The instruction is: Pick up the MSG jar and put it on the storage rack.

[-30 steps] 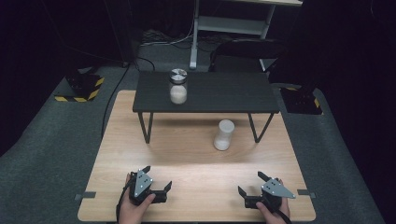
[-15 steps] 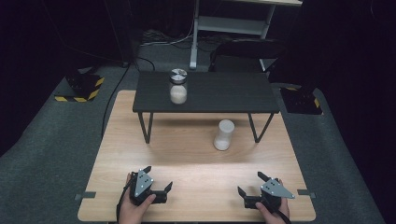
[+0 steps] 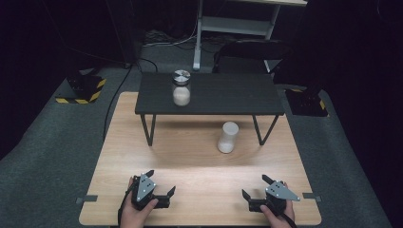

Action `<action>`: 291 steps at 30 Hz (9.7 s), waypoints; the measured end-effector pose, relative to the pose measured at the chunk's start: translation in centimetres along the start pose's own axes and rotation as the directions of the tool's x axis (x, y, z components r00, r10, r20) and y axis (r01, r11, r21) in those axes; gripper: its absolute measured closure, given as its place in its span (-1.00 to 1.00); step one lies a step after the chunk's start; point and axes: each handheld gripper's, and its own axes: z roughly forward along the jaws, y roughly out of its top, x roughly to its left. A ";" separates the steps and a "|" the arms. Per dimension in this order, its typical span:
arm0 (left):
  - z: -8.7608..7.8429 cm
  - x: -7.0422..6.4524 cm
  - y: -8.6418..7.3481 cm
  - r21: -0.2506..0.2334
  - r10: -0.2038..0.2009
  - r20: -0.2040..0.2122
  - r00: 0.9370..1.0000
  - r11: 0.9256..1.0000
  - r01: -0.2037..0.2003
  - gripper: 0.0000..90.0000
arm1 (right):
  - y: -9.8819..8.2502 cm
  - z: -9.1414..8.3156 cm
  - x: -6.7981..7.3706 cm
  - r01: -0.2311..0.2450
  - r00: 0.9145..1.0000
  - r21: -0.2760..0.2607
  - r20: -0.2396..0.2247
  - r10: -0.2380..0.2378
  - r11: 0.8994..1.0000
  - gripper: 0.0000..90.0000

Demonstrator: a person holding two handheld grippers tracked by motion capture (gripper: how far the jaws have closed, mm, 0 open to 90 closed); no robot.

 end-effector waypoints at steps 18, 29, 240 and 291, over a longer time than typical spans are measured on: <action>0.0 0.4 0.0 0.000 -0.017 0.012 1.000 1.000 0.017 -0.99 | 1.3 -0.1 0.6 -0.019 1.000 -0.022 0.018 0.019 1.000 -1.00; 0.1 0.3 0.0 0.000 -0.014 0.015 1.000 1.000 0.014 -0.99 | 2.9 0.1 0.4 -0.026 0.999 -0.052 0.022 0.028 0.998 -1.00; 0.2 1.1 0.5 0.033 -0.025 0.053 0.998 0.999 0.023 -0.99 | 19.1 2.0 1.5 -0.012 0.999 -0.290 0.028 0.021 0.957 -0.25; 0.1 1.6 0.3 0.023 -0.039 0.066 0.997 0.999 0.038 -0.99 | 27.0 7.8 0.0 -0.045 0.987 -0.261 0.139 0.083 0.964 -0.25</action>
